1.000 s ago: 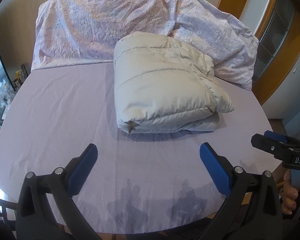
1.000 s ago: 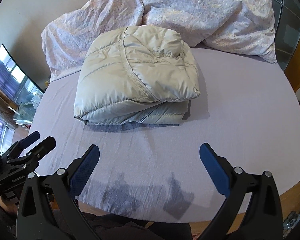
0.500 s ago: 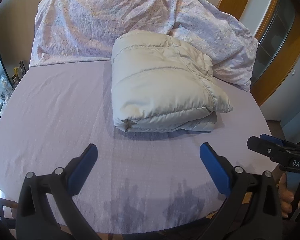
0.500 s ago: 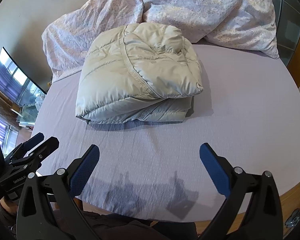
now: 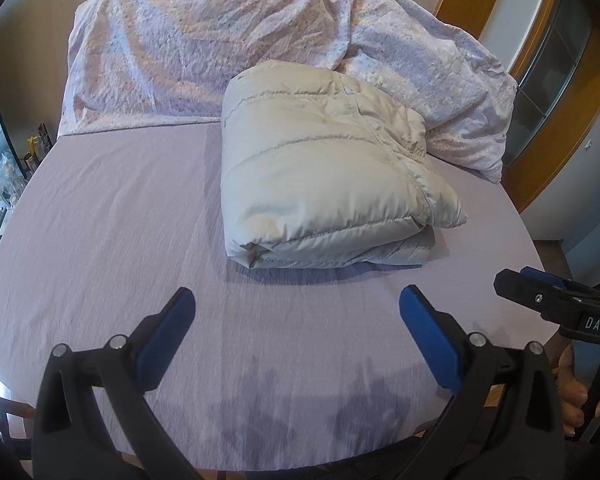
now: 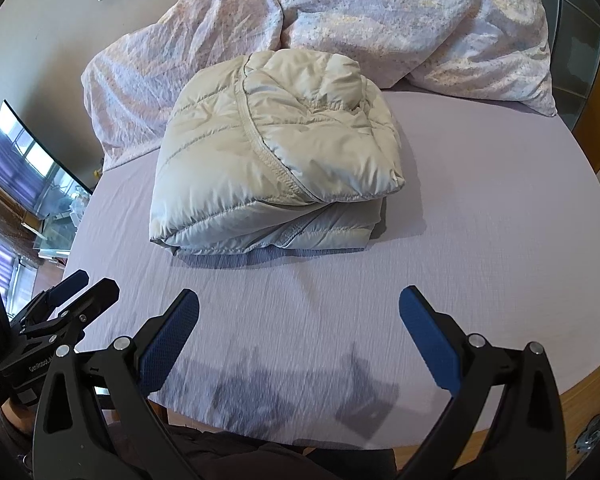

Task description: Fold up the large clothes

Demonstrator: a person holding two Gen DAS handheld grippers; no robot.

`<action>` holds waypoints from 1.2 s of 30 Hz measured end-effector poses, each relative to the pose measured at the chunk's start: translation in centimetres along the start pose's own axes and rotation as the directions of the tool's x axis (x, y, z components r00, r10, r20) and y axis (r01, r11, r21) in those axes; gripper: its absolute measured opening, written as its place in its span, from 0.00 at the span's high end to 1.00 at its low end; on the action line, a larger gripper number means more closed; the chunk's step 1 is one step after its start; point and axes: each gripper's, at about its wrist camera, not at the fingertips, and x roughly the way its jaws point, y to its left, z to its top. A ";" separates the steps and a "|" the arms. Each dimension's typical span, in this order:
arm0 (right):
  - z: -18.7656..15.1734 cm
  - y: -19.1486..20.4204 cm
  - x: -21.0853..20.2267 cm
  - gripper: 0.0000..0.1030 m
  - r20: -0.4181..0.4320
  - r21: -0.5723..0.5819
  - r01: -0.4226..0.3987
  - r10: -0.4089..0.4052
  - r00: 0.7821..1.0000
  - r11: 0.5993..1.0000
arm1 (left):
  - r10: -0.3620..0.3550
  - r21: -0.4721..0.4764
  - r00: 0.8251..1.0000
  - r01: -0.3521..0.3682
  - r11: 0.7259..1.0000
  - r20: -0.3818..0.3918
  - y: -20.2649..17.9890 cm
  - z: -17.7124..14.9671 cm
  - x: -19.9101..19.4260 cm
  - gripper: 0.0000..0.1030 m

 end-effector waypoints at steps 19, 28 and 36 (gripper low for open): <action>0.1 0.0 0.3 0.01 -0.003 0.003 0.000 0.000 1.000 1.000 | 0.004 -0.003 1.000 -0.004 1.000 -0.001 0.0 0.2 0.1 0.02; 0.1 0.0 0.4 0.01 -0.003 0.002 0.000 0.000 1.000 1.000 | 0.003 -0.003 1.000 -0.003 1.000 -0.002 0.0 0.3 0.1 0.02; 0.1 0.0 0.5 0.01 -0.002 0.005 0.001 -0.001 1.000 1.000 | -0.007 -0.002 1.000 0.007 1.000 -0.003 0.3 0.5 0.2 0.02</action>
